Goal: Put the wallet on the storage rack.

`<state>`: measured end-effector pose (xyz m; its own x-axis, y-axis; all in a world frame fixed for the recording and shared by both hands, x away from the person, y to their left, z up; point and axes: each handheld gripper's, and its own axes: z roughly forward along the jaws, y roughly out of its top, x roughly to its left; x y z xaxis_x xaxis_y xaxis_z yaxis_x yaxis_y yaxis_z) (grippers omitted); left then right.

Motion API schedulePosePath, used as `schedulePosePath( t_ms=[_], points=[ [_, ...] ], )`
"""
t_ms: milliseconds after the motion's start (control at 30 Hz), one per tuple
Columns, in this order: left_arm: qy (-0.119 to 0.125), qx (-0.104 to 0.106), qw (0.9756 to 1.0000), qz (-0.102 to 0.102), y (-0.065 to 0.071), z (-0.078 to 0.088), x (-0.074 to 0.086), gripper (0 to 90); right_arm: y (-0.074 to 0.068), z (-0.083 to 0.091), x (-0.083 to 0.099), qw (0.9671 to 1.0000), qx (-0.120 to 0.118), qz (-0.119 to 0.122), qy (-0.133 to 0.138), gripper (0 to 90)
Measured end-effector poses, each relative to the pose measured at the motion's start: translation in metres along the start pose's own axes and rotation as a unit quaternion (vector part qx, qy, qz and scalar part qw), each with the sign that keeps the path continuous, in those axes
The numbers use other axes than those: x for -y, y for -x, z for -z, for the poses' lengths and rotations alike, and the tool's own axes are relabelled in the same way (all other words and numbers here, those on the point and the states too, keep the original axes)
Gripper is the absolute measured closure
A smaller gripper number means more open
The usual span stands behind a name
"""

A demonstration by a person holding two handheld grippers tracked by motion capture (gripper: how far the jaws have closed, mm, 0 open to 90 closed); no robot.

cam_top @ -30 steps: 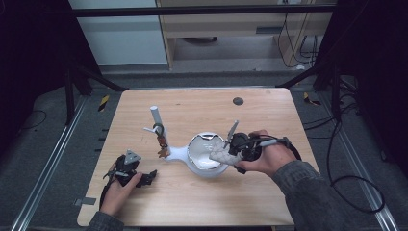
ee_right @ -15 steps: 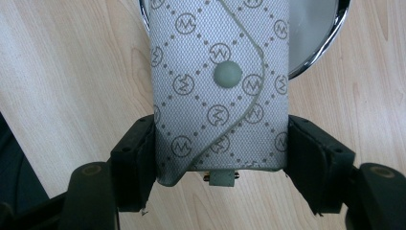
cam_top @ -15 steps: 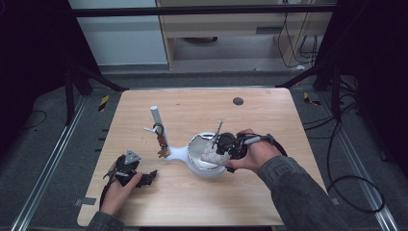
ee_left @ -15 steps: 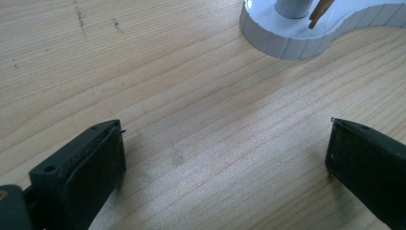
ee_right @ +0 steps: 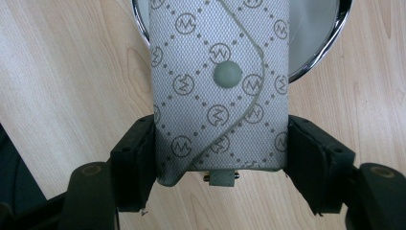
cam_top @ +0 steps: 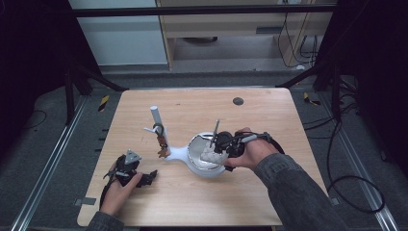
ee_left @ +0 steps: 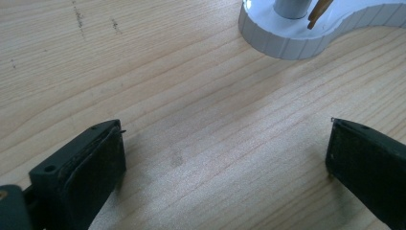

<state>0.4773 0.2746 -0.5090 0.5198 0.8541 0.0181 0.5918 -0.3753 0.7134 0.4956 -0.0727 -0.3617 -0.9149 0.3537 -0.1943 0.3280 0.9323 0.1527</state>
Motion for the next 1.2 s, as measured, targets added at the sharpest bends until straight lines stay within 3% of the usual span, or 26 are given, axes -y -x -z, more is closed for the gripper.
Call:
schedulePosePath(
  t_ms=[700, 1200],
  points=[
    [-0.001, 0.001, 1.0, -0.001, 0.0, 0.0, 0.0, 0.0, 0.004, -0.003, -0.009, 0.9998, 0.002, 0.003, -0.018, 31.8],
    [-0.001, 0.001, 1.0, -0.002, 0.001, 0.0, 0.0, 0.0, 0.003, -0.008, -0.019, 0.9999, 0.007, 0.003, -0.015, 31.8]
  ],
)
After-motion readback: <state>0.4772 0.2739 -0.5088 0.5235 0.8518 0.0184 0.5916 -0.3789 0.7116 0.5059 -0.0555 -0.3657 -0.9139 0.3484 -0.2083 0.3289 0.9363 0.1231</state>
